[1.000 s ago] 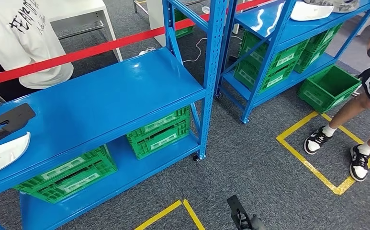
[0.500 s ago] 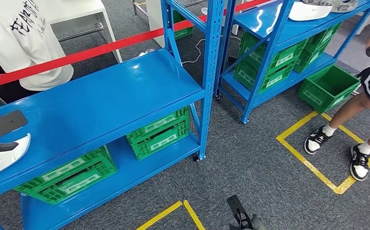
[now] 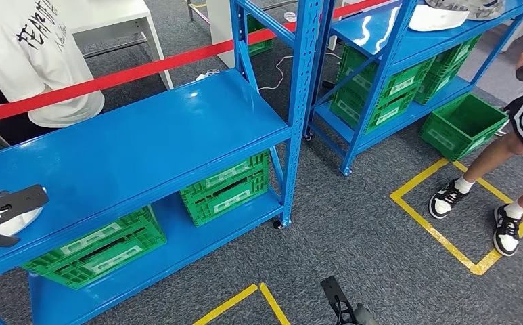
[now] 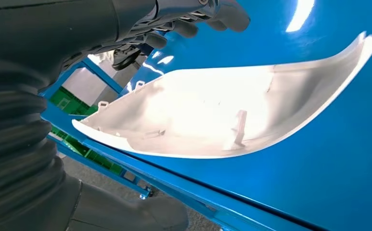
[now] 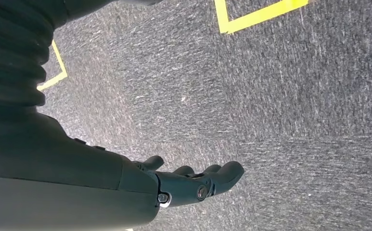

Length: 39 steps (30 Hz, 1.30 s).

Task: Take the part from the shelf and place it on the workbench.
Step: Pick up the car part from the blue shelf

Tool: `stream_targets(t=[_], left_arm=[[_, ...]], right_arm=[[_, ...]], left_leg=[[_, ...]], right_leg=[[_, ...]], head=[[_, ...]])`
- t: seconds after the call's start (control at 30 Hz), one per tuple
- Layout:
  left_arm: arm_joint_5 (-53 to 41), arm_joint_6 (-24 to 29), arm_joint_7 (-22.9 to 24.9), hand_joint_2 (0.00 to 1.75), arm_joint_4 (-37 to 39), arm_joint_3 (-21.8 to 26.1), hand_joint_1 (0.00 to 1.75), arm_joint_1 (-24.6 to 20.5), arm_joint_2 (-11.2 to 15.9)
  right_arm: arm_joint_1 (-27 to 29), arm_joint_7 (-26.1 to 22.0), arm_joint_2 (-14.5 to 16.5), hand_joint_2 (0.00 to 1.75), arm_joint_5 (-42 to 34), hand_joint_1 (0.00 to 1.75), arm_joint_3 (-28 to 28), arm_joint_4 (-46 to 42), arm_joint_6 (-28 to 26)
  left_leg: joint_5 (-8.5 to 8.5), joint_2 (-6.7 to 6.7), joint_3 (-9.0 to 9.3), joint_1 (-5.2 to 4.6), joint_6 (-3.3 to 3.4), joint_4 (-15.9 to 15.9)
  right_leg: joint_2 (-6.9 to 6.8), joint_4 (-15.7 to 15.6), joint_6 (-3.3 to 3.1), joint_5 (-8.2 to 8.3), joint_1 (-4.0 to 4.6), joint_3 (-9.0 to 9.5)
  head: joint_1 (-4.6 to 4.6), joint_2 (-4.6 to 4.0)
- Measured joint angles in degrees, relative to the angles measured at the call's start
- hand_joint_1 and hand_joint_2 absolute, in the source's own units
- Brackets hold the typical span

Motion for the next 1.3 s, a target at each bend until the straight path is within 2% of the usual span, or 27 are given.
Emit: stream_targets(t=[0.37,0.43,0.5,0.57,0.6,0.9,1.1,1.3], left_arm=[[-0.9,17.8,5.4,1.75,0.0,-1.6,0.0,7.8,-0.7],[-1.5,20.7,6.7,1.75,0.0,-1.9,0.0,8.9,-0.8],[-2.1,23.5,8.1,1.75,0.0,-2.2,0.83,9.8,-1.0],[-2.6,26.1,9.1,1.75,0.0,-2.6,1.71,10.7,-1.1],[-2.8,27.2,9.5,1.75,0.0,-2.8,1.75,11.2,-1.1],[-2.9,32.2,10.1,1.75,0.1,-3.1,1.75,14.2,-1.5],[-1.9,36.0,9.1,1.75,0.1,-3.1,1.75,14.5,-1.5],[-1.5,37.2,8.3,1.75,0.1,-3.1,1.75,14.6,-1.5]], right_arm=[[-0.1,-0.1,0.0,1.75,1.3,0.0,0.0,0.0,-0.1],[-0.1,0.1,0.0,0.87,1.5,0.0,0.0,0.0,-0.1],[-0.2,0.3,0.0,0.0,1.8,0.0,0.0,0.0,-0.1],[-0.3,0.4,0.0,0.0,2.1,0.0,0.0,0.0,-0.2],[-0.3,0.4,0.0,0.0,2.1,0.0,0.0,0.0,-0.2],[-0.5,0.3,0.0,0.0,2.4,0.0,0.0,0.0,-0.3],[-0.7,0.4,0.0,0.0,2.5,0.0,0.0,0.0,-0.1],[-0.9,0.4,0.0,0.0,2.6,0.0,0.0,0.0,0.1]], left_leg=[[-0.02,0.01,0.02,-0.01,0.03,0.0],[-0.02,0.01,0.02,-0.01,0.03,0.0],[-0.02,0.01,0.02,-0.01,0.03,0.0],[-0.02,0.01,0.02,-0.01,0.03,0.0],[-0.02,0.01,0.02,-0.01,0.03,0.0],[-0.03,0.01,0.02,-0.01,0.04,0.0],[-0.06,0.0,0.12,-0.01,0.06,0.0],[-0.1,0.0,0.21,-0.01,0.09,0.0]], right_leg=[[0.01,0.0,0.01,0.0,-0.01,0.0],[0.01,0.0,0.01,0.0,-0.01,0.0],[0.01,0.0,0.01,0.0,-0.01,0.01],[0.01,0.0,0.01,0.0,-0.01,0.01],[0.01,0.0,0.01,0.0,-0.01,0.01],[0.01,0.0,0.01,0.0,0.0,0.01],[-0.02,0.0,0.01,-0.01,-0.01,0.13],[-0.03,0.0,0.01,-0.01,0.0,0.21]], head=[[-0.01,0.0],[-0.01,0.0],[-0.01,0.0],[-0.01,0.0],[-0.01,0.0],[-0.01,0.0],[0.0,0.0],[-0.01,0.0]])
